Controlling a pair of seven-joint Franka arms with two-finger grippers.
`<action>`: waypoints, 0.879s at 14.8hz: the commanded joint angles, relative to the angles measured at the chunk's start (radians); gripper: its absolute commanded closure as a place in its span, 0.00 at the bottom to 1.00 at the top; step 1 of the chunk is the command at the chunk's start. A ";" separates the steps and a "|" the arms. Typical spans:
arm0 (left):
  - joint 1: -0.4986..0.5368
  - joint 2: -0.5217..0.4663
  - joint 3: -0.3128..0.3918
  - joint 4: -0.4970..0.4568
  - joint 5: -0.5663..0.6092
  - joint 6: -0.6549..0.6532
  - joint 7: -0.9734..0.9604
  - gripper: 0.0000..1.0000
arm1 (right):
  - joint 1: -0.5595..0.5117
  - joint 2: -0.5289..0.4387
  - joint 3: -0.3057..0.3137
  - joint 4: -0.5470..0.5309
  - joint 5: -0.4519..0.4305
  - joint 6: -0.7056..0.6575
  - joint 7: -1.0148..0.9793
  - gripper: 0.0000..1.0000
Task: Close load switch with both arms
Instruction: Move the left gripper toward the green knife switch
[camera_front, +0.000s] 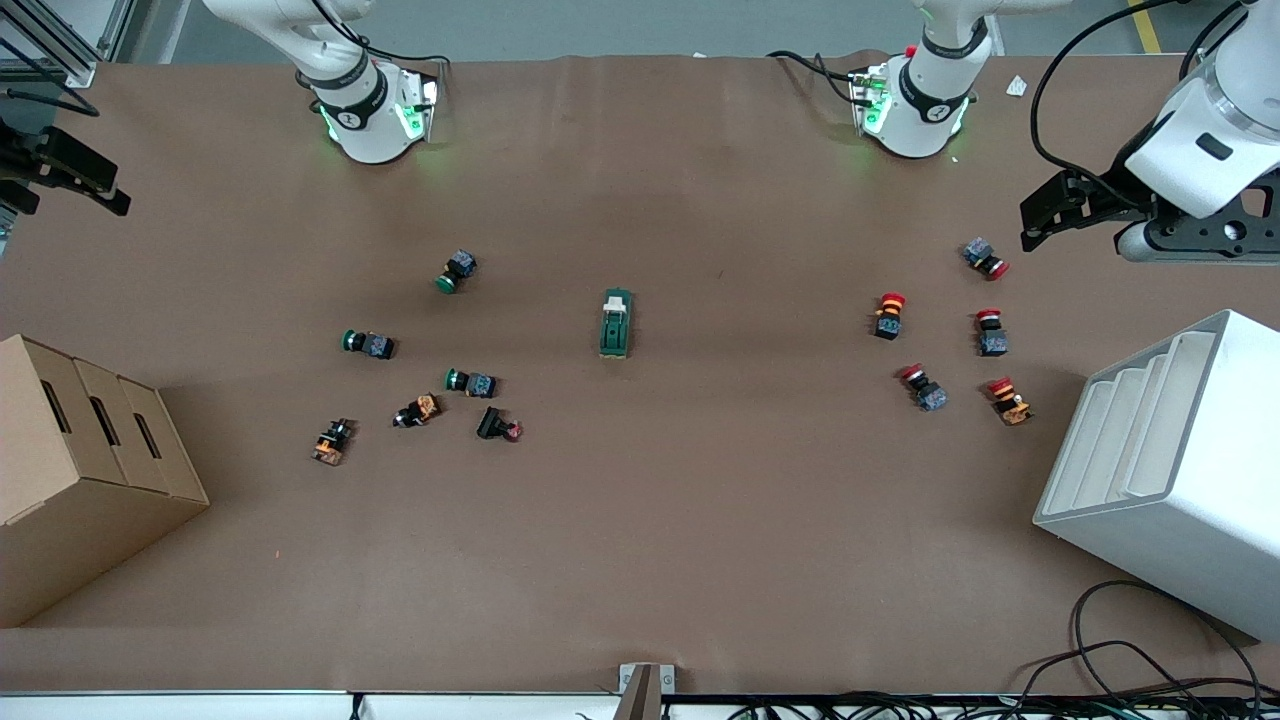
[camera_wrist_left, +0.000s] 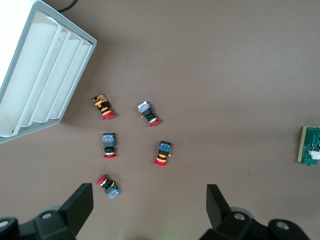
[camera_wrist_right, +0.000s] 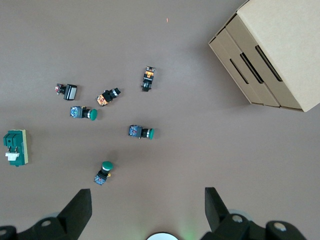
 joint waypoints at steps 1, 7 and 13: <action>0.002 0.003 -0.002 0.021 0.014 -0.011 0.015 0.00 | 0.002 0.009 -0.001 0.024 0.002 -0.020 -0.007 0.00; -0.006 0.027 -0.006 0.031 0.014 -0.008 0.000 0.00 | 0.000 0.007 -0.001 0.021 0.028 -0.038 -0.008 0.00; -0.197 0.164 -0.103 0.031 0.021 0.173 -0.298 0.00 | 0.002 0.005 -0.001 0.015 0.027 -0.034 -0.011 0.00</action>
